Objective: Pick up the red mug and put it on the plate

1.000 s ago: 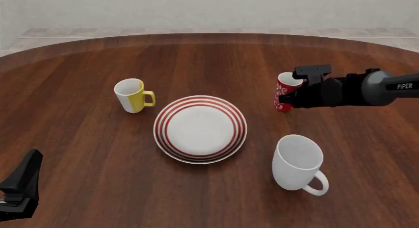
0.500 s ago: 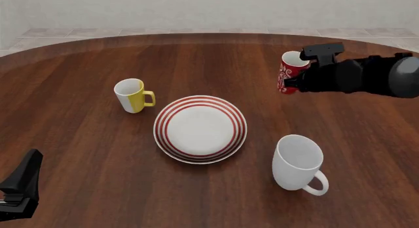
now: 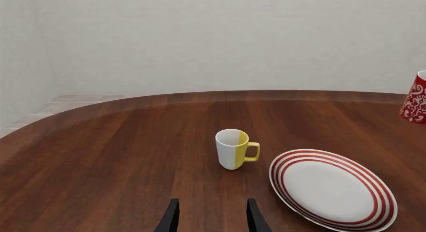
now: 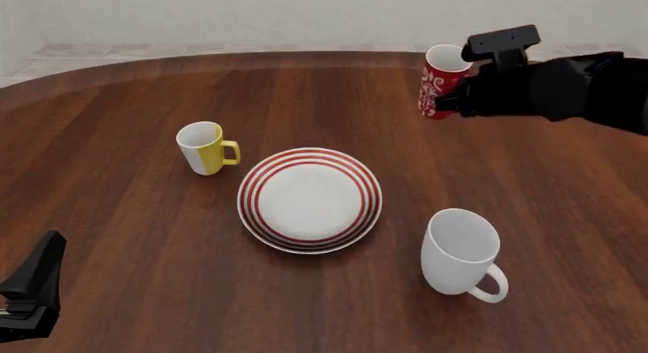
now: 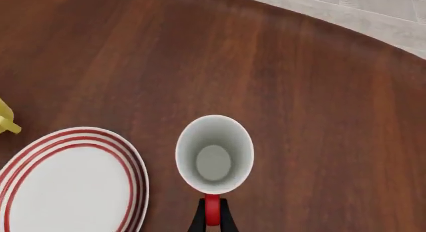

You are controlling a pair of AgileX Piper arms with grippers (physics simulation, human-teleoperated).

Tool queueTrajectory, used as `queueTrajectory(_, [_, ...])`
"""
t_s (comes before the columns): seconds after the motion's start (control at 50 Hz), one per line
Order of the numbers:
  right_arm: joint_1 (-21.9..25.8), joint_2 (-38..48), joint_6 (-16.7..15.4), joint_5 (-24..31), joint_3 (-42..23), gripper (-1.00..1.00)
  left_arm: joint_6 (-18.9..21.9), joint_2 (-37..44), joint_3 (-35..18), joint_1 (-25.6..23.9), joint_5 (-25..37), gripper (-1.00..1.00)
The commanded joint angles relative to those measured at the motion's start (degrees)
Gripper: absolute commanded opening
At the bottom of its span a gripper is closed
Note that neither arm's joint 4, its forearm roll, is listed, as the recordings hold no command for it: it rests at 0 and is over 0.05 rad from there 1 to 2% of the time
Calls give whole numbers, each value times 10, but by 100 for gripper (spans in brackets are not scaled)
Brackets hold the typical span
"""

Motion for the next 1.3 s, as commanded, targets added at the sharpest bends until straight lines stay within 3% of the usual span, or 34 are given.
queueTrajectory(0.02, [34, -33, -2, 26, -16, -100, 0, 0, 0, 0, 0, 100])
queueTrajectory(0.82, [148, -71, -5, 53, -11, -100, 0, 0, 0, 0, 0, 100])
queueTrajectory(1.3, [186, -63, -8, 53, -4, -100, 0, 0, 0, 0, 0, 100])
